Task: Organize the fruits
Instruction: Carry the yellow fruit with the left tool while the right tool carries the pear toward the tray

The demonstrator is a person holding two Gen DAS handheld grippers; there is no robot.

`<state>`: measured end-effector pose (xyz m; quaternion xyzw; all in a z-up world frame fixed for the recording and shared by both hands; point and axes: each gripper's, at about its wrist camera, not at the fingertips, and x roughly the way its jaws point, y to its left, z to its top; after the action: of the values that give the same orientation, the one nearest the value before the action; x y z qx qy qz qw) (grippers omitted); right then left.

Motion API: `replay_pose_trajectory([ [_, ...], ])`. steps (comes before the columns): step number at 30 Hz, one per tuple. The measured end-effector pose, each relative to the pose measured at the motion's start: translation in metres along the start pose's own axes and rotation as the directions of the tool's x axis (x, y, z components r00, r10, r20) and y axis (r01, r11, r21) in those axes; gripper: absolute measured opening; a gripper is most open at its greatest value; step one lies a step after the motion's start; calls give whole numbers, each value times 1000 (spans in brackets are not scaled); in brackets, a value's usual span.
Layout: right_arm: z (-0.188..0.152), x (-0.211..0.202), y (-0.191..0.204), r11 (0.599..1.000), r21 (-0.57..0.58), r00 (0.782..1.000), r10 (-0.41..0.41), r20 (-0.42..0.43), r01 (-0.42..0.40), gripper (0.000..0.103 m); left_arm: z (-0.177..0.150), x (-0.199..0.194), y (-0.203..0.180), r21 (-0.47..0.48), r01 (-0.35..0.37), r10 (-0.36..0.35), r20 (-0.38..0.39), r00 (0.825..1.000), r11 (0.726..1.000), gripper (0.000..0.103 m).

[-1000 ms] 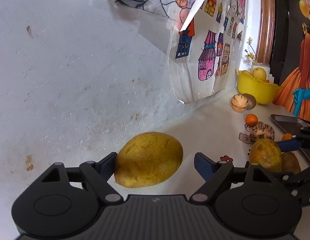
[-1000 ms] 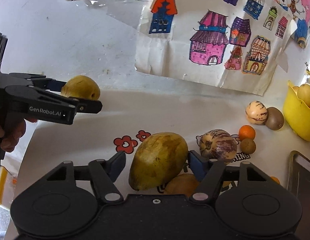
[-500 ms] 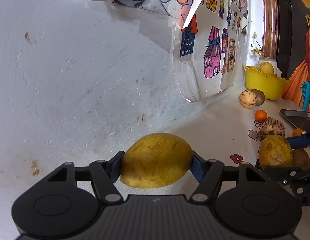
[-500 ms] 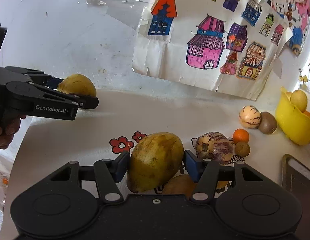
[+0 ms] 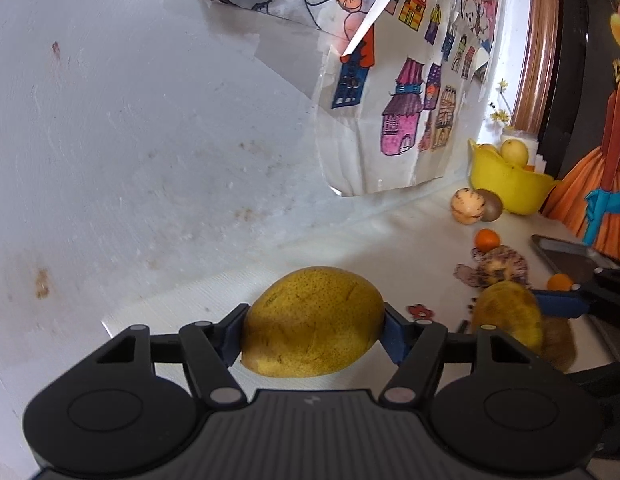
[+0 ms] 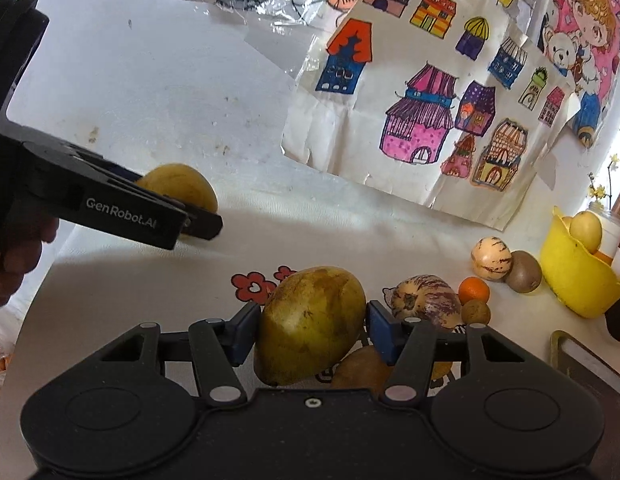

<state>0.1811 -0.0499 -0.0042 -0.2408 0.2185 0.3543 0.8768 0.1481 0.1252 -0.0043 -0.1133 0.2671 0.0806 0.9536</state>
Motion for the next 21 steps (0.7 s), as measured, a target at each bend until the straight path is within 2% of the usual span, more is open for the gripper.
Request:
replay_pose_trajectory([
  [3,-2,-8,1,1000,-11,1000,-10,23,10,58,-1,-4,-5,-37,18,-18,7,1000,999,70],
  [10,-8,-23,3,997,-56,997,-46,65,50,57,4,-9,-23,-34,29,-29,19,999,999,70],
  [16,-11,-16,7,997,-80,1000,-17,18,18,56,1,-10,-27,-39,16,-16,-4,1000,999,70],
  [21,-8,-12,9,993,-117,1000,-11,12,12,56,-4,-5,-22,-48,-7,5,-37,999,999,70],
])
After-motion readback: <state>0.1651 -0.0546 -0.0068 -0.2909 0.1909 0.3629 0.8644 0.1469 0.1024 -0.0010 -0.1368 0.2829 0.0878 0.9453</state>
